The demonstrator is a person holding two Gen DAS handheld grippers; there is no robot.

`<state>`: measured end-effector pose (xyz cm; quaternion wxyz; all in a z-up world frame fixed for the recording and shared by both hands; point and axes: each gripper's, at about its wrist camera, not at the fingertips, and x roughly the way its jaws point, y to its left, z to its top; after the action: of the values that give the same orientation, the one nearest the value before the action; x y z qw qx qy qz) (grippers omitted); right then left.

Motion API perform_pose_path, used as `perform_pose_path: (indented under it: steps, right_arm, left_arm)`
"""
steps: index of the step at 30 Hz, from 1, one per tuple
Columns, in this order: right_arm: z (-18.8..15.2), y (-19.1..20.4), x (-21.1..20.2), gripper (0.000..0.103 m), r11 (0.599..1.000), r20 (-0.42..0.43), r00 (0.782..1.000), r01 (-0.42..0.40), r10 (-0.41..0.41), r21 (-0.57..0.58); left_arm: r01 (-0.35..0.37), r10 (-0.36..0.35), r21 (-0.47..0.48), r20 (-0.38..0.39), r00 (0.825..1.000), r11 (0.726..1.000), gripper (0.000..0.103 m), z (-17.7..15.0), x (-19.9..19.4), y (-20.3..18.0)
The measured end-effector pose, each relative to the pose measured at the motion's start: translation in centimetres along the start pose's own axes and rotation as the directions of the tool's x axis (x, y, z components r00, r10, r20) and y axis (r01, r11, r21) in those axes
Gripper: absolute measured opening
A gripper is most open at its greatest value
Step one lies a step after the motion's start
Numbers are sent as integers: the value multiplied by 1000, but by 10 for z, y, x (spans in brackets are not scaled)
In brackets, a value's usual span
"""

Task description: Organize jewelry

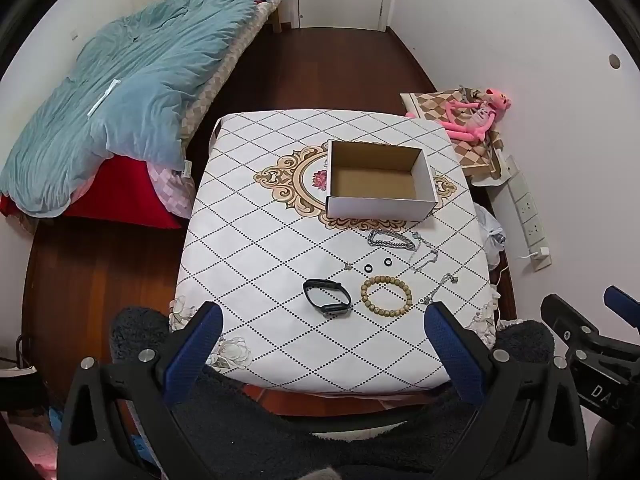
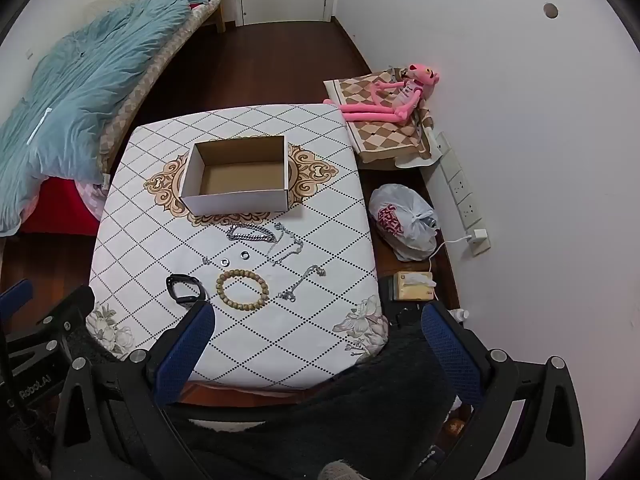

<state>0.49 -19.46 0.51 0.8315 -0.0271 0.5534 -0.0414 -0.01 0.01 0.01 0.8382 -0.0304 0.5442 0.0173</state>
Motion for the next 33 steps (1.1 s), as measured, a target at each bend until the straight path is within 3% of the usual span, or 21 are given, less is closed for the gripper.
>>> perform_pose_path:
  steps: [33]
  right_arm:
    - [2, -6, -6, 103, 1000, 8, 1000, 10, -10, 1]
  left_arm:
    - [17, -17, 4, 9, 1000, 1000, 103, 2, -9, -5]
